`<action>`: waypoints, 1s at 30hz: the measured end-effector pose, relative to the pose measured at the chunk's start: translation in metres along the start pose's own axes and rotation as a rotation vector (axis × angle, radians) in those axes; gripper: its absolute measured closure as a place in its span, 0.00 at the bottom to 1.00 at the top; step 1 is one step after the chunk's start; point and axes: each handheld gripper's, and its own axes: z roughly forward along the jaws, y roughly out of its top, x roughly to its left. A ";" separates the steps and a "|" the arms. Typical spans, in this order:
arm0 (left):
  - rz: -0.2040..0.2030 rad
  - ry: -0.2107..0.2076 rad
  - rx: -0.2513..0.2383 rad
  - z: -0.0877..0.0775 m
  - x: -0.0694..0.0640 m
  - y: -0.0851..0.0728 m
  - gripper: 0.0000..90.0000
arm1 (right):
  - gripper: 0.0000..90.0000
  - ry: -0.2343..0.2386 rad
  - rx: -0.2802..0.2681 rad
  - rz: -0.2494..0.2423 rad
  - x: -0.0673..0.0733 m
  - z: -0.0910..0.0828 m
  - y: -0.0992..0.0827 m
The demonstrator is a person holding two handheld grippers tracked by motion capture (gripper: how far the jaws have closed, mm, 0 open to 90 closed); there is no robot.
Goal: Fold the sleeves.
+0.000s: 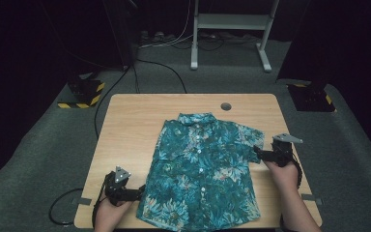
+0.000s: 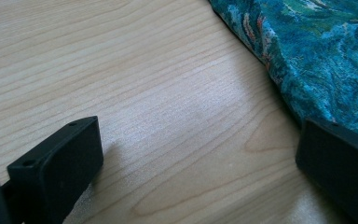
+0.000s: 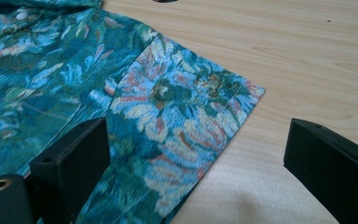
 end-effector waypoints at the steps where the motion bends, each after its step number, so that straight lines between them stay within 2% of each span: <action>1: -0.002 0.000 0.000 0.000 0.000 0.000 0.01 | 0.09 -0.001 0.000 0.001 -0.001 0.002 0.001; 19: 0.001 0.000 -0.001 -0.002 -0.001 -0.002 0.01 | 0.18 -0.024 0.031 0.027 -0.015 0.034 0.014; 22: 0.003 0.000 0.001 -0.002 -0.001 -0.002 0.01 | 0.22 -0.029 0.033 0.029 -0.016 0.036 0.016; 23: 0.000 0.000 0.000 -0.002 -0.002 -0.002 0.01 | 0.28 -0.036 0.033 0.028 -0.016 0.037 0.017; 30: 0.002 -0.001 -0.001 -0.002 -0.001 -0.002 0.01 | 0.33 -0.052 0.055 0.058 -0.019 0.047 0.018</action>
